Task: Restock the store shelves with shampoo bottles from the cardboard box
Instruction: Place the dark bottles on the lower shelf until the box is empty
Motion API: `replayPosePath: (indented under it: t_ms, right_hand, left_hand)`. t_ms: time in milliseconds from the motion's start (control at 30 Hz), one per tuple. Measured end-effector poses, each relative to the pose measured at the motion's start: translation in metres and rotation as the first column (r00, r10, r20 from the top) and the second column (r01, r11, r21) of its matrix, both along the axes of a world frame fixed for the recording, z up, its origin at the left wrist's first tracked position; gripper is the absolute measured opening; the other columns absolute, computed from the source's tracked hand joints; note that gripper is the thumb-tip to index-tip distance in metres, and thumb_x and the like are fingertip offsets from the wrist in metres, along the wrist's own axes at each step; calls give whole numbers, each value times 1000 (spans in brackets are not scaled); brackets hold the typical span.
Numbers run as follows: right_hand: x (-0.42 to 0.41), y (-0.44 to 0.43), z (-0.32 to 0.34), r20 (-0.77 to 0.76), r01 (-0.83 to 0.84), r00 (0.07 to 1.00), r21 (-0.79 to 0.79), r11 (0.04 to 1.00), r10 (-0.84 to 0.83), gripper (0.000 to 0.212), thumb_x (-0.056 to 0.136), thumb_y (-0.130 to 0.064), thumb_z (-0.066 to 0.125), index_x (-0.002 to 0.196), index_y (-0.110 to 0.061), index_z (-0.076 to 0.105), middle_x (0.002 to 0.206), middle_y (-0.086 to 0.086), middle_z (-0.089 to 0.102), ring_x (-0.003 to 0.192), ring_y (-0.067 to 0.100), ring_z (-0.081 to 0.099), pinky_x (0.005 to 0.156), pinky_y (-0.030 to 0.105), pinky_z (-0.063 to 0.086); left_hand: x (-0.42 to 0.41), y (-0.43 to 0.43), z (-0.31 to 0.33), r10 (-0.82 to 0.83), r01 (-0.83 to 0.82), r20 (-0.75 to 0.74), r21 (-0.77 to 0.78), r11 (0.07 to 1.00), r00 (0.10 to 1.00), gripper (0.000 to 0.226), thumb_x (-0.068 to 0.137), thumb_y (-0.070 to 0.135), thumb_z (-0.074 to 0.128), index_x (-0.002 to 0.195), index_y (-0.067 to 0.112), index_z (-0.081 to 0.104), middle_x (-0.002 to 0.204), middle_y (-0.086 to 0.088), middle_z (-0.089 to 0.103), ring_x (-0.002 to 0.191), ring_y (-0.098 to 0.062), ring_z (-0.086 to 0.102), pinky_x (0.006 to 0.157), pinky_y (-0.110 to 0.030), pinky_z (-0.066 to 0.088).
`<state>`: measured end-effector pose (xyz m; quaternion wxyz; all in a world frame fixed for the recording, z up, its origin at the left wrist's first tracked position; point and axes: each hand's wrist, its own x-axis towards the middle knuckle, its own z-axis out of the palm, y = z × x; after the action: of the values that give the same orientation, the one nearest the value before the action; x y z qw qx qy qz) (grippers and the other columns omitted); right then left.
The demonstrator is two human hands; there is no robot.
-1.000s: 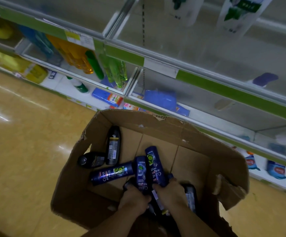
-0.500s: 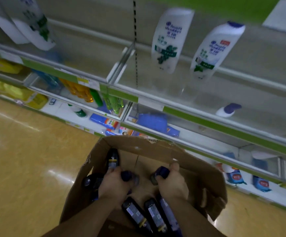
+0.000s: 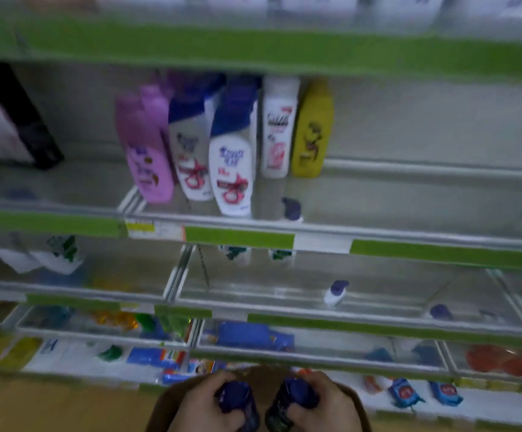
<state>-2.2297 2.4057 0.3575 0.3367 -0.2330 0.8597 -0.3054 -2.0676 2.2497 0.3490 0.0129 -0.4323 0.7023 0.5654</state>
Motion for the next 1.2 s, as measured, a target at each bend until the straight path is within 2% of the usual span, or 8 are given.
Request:
replayPosePath:
  t_ms: [67, 200, 367, 500, 700, 833, 1000, 1200]
  right_hand:
    - [-4, 5, 22, 1, 123, 992, -59, 991, -123, 33, 58, -30, 84, 81, -46, 66, 78, -11, 73, 85, 16, 72, 83, 38, 54]
    - [-24, 7, 79, 28, 100, 995, -200, 975, -96, 42, 45, -43, 78, 82, -58, 66, 75, -24, 73, 71, -12, 66, 61, 6, 45]
    - [-45, 4, 157, 9, 50, 999, -394, 918, -51, 31, 57, -5, 85, 78, -27, 79, 76, -2, 78, 70, 8, 71, 67, 25, 54]
    - [-68, 0, 229, -49, -6, 998, -529, 849, -24, 29, 67, 4, 83, 89, -14, 79, 83, 3, 79, 74, 11, 70, 67, 21, 55]
    - [-99, -5, 314, -189, -50, 978, -605, 794, -82, 17, 73, -22, 83, 90, -24, 78, 79, -11, 77, 65, -5, 67, 60, 16, 48]
    - [-122, -17, 325, -209, -16, 968, -614, 789, -142, 15, 76, -28, 80, 90, -26, 76, 78, -12, 76, 62, -7, 64, 69, 28, 50]
    - [-149, -38, 321, -211, 3, 963, -615, 789, -168, 14, 78, -28, 78, 91, -27, 73, 76, -17, 75, 64, -9, 65, 67, 24, 47]
    - [-181, -68, 318, -189, 47, 960, -616, 786, -205, 18, 83, -24, 77, 101, -23, 73, 94, -10, 75, 84, 7, 66, 66, 24, 45]
  left_hand:
    - [-8, -1, 25, 22, -20, -67, 38, 999, 997, 59, 56, 17, 76, 90, 66, 67, 93, 30, 73, 85, 9, 69, 70, 1, 43]
    - [-23, -9, 76, 21, -15, -179, 35, 999, 984, 48, 54, 17, 83, 88, 50, 75, 95, 14, 77, 89, -4, 73, 80, -13, 53]
    - [-43, -17, 161, -63, 13, -373, -136, 991, 926, 43, 60, 20, 88, 92, 45, 76, 97, 3, 78, 95, -23, 70, 92, -37, 55]
    - [-62, -22, 231, -128, -14, -520, -262, 965, 845, 31, 72, 22, 85, 100, 33, 76, 97, 8, 78, 93, -12, 71, 81, -21, 56]
    - [-95, -28, 298, -147, -70, -613, -315, 947, 776, 34, 84, 24, 78, 117, 24, 70, 103, 16, 76, 94, 5, 68, 72, -6, 51]
    - [-117, -34, 314, -136, -98, -619, -329, 939, 774, 36, 87, 23, 77, 121, 21, 69, 108, 10, 75, 101, -3, 68, 78, -14, 49]
    - [-138, -41, 314, -113, -107, -624, -304, 947, 773, 29, 88, 18, 75, 114, 29, 68, 104, 16, 74, 97, 6, 66, 75, -8, 46]
    - [-154, -52, 314, -72, -142, -631, -282, 949, 772, 24, 90, 20, 73, 110, 30, 67, 106, 11, 74, 100, -3, 68, 85, -22, 52]
